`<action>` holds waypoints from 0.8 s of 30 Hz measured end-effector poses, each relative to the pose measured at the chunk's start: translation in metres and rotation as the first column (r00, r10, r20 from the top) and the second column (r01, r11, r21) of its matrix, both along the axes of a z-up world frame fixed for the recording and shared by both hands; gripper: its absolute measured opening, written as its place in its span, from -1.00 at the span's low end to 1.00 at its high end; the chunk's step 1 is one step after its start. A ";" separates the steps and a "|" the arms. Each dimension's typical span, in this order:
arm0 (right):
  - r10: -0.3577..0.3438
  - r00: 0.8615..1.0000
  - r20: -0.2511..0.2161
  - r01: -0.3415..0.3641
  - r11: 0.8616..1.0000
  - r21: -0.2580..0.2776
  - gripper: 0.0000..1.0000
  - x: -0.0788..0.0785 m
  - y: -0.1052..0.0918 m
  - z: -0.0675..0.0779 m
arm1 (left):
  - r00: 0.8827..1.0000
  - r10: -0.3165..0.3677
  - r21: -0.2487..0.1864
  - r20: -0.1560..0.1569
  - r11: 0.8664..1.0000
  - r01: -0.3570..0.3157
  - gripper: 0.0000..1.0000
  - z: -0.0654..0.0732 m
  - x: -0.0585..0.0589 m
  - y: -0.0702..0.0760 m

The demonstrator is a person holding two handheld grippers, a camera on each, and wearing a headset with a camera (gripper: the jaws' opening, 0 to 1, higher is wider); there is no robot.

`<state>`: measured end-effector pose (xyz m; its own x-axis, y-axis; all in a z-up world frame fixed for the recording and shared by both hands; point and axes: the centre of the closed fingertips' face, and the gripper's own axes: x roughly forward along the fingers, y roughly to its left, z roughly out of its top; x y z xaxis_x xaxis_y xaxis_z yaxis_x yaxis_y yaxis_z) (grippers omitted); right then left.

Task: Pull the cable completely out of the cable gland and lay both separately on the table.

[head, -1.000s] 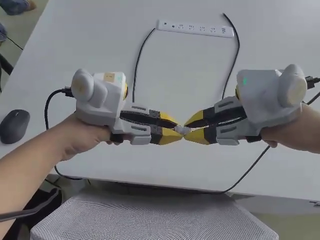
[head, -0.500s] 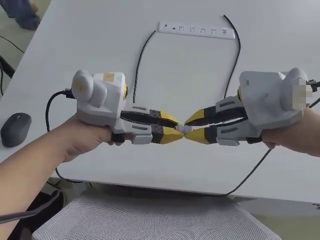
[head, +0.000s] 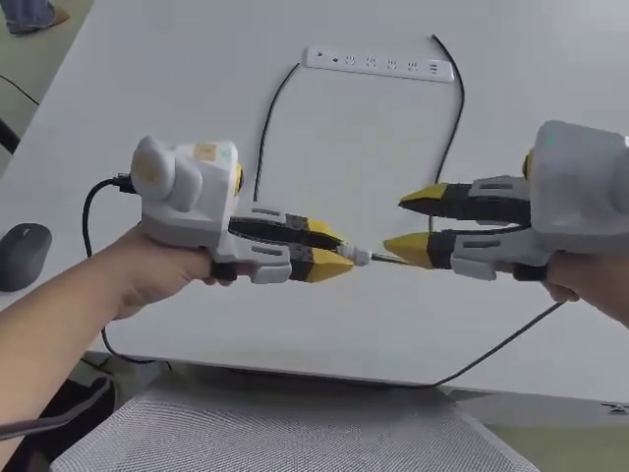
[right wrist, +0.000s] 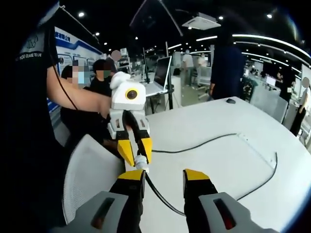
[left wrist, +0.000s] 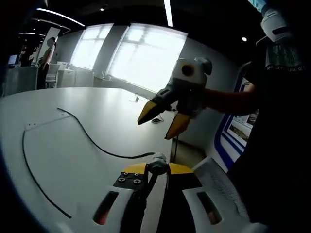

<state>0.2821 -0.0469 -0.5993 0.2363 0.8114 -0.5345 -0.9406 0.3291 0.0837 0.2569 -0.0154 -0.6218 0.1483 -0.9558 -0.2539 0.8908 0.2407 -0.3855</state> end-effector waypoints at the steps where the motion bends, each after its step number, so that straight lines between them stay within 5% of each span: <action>1: -0.010 1.000 0.003 0.010 1.000 -0.003 -0.44 0.001 -0.001 0.000 | 1.000 0.002 0.000 0.001 1.000 -0.002 -0.70 0.000 0.000 0.000; 4: -0.042 0.999 0.027 0.042 0.999 -0.026 -0.46 -0.002 -0.006 -0.005 | 1.000 0.010 0.000 0.008 1.000 -0.010 -0.70 0.001 0.002 0.001; 6: -0.068 0.992 0.107 0.074 0.996 -0.050 -0.39 0.002 -0.008 -0.006 | 1.000 0.012 0.003 0.013 1.000 -0.012 -0.70 0.001 0.003 0.001; 8: -0.077 0.988 0.135 0.087 0.994 -0.069 -0.45 0.000 -0.009 -0.010 | 1.000 0.016 0.005 0.016 1.000 -0.016 -0.70 0.002 0.003 0.001; 14: -0.020 0.969 0.247 0.063 0.984 -0.165 -0.50 -0.005 -0.005 -0.022 | 1.000 0.020 0.010 0.020 1.000 -0.020 -0.70 0.003 0.005 0.001; 24: 0.081 0.948 0.307 -0.005 0.971 -0.239 -0.64 -0.020 0.016 -0.034 | 1.000 0.018 0.013 0.013 1.000 -0.018 -0.70 0.002 0.005 -0.001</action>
